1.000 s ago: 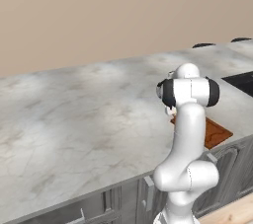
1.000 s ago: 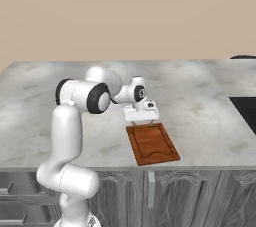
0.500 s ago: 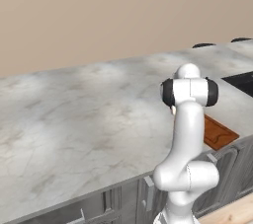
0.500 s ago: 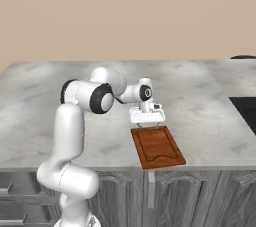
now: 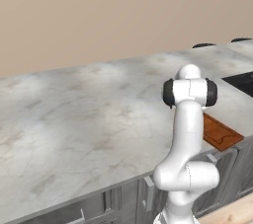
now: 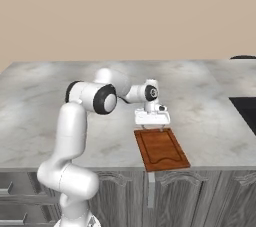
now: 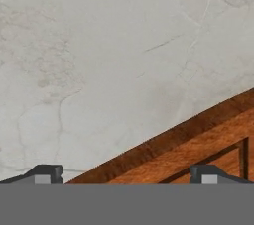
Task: Move the cutting board and knife to the sink. Then move spray from the cabinet to the counter.
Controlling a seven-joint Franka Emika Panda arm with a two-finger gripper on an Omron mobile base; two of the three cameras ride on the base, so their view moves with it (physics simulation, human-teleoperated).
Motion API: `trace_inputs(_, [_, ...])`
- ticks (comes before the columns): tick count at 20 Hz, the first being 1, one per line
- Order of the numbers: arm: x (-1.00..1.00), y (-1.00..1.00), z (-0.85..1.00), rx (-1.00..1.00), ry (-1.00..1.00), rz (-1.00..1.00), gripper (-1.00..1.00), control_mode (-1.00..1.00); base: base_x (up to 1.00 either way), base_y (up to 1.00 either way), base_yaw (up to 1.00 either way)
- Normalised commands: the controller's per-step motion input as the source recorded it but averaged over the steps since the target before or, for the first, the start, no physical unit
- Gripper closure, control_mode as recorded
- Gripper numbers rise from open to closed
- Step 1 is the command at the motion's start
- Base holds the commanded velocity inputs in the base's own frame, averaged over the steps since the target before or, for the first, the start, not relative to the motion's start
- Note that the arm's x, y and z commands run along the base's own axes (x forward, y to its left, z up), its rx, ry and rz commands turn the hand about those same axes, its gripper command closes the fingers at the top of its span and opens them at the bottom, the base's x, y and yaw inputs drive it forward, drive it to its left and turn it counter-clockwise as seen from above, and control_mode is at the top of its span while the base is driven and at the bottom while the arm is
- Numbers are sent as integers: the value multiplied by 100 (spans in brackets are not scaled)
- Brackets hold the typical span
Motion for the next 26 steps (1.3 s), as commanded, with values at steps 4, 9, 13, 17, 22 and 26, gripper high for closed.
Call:
trace_inputs(4, [-100,-92,-70,0,0,-8,-100,-100,0,0,0])
trace_inputs(9, [-100,-77,-59,0,0,-6,-100,-100,0,0,0])
trace_inputs(13, [-100,-68,-37,0,-1,-6,-100,-100,0,0,0])
trace_inputs(17, [-54,-12,18,1,-17,-3,-100,-100,0,0,0])
trace_inputs(22, [61,22,93,6,-30,-4,-100,-100,0,0,0])
trace_inputs(26, [9,16,100,2,-27,-2,-100,-100,0,0,0])
